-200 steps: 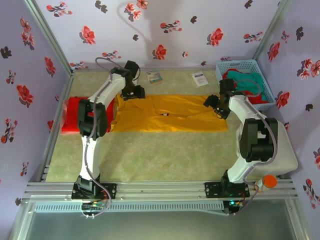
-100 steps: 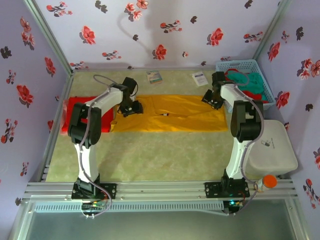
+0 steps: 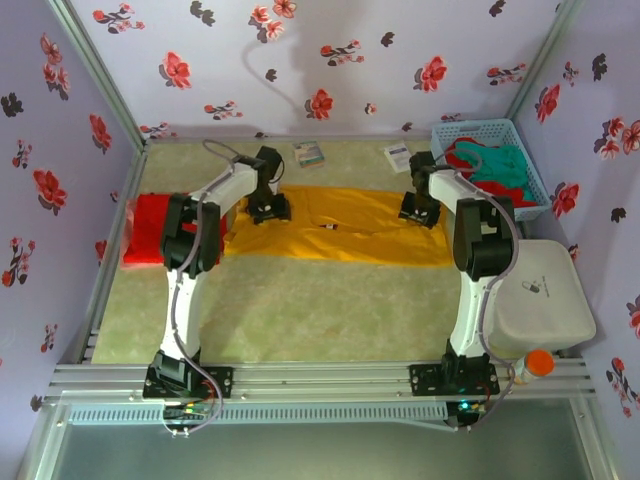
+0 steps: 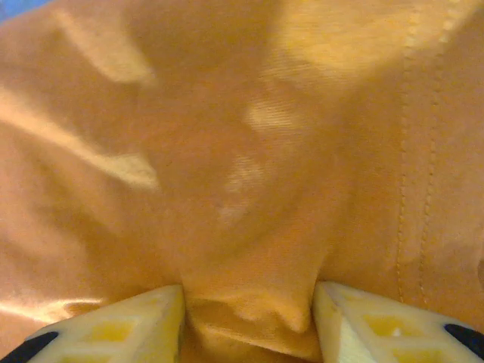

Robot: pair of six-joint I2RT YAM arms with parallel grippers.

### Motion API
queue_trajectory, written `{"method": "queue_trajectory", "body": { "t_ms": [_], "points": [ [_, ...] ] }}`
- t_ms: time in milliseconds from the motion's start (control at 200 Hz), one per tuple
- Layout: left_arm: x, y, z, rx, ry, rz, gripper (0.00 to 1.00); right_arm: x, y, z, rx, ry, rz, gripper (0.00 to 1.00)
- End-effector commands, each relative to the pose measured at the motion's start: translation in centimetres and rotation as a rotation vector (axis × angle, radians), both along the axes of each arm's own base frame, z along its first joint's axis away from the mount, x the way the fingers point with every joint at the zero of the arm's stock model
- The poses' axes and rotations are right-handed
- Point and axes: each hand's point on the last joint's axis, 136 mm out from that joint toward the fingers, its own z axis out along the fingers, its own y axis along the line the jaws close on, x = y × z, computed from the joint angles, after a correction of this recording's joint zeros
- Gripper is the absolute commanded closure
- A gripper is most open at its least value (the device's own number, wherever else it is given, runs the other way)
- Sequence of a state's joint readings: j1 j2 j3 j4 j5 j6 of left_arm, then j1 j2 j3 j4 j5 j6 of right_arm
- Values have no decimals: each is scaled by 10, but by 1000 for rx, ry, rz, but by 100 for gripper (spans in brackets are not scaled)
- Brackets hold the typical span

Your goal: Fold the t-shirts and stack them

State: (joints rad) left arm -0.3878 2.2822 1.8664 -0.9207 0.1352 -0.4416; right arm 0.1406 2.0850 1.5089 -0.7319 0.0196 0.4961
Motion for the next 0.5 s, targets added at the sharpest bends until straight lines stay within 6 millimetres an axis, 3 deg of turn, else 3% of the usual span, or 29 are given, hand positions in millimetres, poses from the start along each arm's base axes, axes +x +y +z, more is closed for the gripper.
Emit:
{"method": "queue_trajectory", "body": {
  "t_ms": [0,200,495],
  "points": [
    [-2,2,-9,29,58,-55,52,-47,14,-10,17,137,63,52],
    [-1,-21,-10,3,58,-85,52,-94,54,-7,114,209,139,51],
    [-20,-77,-8,-20,71,-247,53,-189,133,1,215,244,257,51]
  ]
}}
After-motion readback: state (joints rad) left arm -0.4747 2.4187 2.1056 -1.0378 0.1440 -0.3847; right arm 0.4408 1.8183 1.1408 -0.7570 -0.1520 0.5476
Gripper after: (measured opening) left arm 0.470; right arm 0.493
